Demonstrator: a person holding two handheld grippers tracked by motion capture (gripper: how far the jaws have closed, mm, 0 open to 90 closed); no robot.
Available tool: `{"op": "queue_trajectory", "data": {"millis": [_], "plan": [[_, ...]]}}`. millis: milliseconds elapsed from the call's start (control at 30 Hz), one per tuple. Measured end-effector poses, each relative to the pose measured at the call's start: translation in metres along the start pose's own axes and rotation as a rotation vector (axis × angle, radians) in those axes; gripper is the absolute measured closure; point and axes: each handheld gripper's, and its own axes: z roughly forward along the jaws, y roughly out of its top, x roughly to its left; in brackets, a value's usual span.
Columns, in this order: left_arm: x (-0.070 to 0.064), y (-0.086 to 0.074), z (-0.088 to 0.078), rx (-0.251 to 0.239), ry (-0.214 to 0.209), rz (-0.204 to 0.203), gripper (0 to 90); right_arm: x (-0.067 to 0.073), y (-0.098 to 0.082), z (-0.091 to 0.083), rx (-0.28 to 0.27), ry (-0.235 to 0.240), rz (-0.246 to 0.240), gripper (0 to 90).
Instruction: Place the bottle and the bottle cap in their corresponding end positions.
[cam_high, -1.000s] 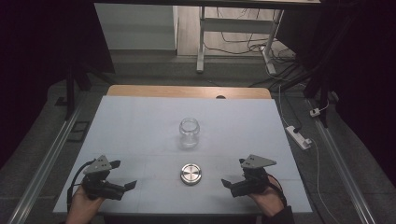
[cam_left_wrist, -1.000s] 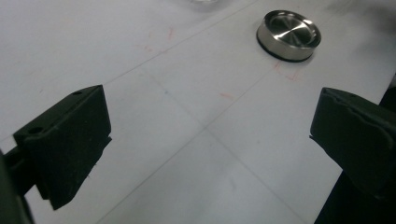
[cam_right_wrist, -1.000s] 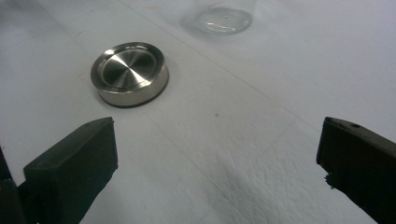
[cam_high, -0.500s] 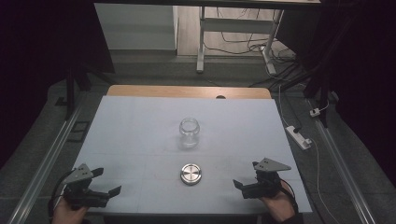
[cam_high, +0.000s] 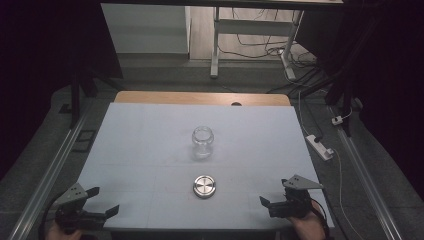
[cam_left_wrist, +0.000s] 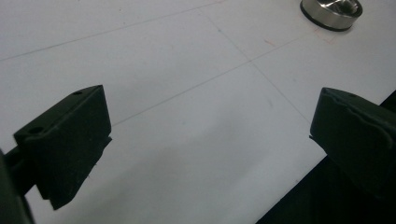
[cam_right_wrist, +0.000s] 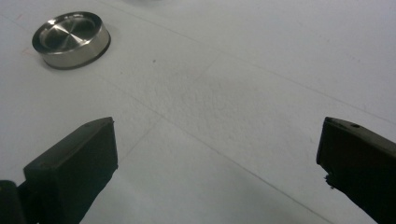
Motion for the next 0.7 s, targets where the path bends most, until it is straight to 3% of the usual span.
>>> {"op": "queue_trajectory", "data": {"millis": [367,700], "plan": [[0.003,-0.01,-0.005,0.025,0.029,-0.033,0.0,0.0,-0.006,-0.006,0.024,-0.014,0.014,0.0],[0.001,-0.012,-0.006,0.069,0.049,-0.037,0.0,-0.002,-0.009,-0.009,0.04,-0.014,0.034,0.0]]}}
